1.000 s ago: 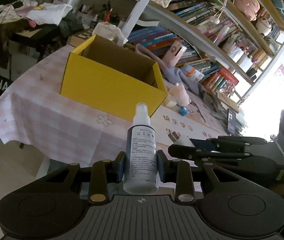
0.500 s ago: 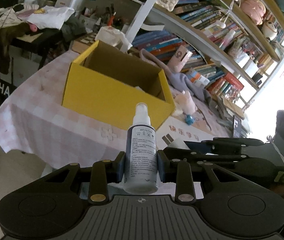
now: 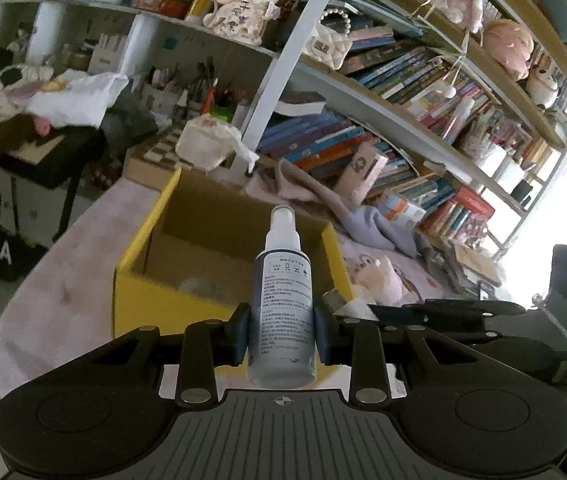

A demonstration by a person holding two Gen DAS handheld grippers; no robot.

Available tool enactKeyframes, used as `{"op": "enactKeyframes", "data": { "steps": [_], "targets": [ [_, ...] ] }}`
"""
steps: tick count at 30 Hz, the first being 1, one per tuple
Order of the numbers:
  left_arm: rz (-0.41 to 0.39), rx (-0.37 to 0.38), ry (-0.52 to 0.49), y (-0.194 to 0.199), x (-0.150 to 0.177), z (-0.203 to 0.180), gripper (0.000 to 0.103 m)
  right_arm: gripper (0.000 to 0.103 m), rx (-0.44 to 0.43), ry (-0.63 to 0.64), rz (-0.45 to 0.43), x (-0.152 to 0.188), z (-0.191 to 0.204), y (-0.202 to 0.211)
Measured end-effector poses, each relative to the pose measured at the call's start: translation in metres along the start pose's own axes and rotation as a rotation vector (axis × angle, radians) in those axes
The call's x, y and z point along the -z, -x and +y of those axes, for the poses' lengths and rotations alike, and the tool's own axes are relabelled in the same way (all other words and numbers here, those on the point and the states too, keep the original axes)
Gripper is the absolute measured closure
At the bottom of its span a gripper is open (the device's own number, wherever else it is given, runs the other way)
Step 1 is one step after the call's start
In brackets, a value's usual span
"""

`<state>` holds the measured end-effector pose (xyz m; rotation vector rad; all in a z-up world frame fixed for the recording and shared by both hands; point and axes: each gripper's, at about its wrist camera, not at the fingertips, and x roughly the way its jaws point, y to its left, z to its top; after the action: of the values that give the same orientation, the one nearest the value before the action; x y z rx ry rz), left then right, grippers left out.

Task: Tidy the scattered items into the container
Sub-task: 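Lower spray bottle into yellow box with left tool while right tool lowers adapter inside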

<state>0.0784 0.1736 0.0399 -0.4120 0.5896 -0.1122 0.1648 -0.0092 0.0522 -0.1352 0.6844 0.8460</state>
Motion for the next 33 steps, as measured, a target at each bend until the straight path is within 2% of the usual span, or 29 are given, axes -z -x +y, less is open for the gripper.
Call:
{"op": "enactKeyframes", "data": {
  "steps": [4,11,15,21,27,33],
  "targets": [
    [0.012,-0.013,-0.007,-0.029,-0.016,0.007,0.072,0.078,0.040,0.029,-0.004,-0.015,-0.017,-0.022],
    [0.075,-0.061,0.000,-0.084,-0.029,0.024,0.072,0.078,0.057,0.033,0.060,-0.031,-0.053,-0.075],
    [0.128,-0.113,-0.055,-0.116,-0.036,0.028,0.072,0.078,0.057,0.062,0.126,-0.037,-0.068,-0.110],
    [0.227,-0.139,-0.084,-0.152,-0.044,0.037,0.072,0.078,0.073,0.204,0.236,-0.046,-0.079,-0.161],
    [0.320,-0.211,-0.147,-0.175,-0.045,0.038,0.072,0.078,0.049,0.271,0.295,-0.050,-0.082,-0.185],
    [0.366,-0.226,-0.153,-0.186,-0.041,0.040,0.072,0.078,0.032,0.297,0.341,-0.050,-0.078,-0.194]
  ]
}}
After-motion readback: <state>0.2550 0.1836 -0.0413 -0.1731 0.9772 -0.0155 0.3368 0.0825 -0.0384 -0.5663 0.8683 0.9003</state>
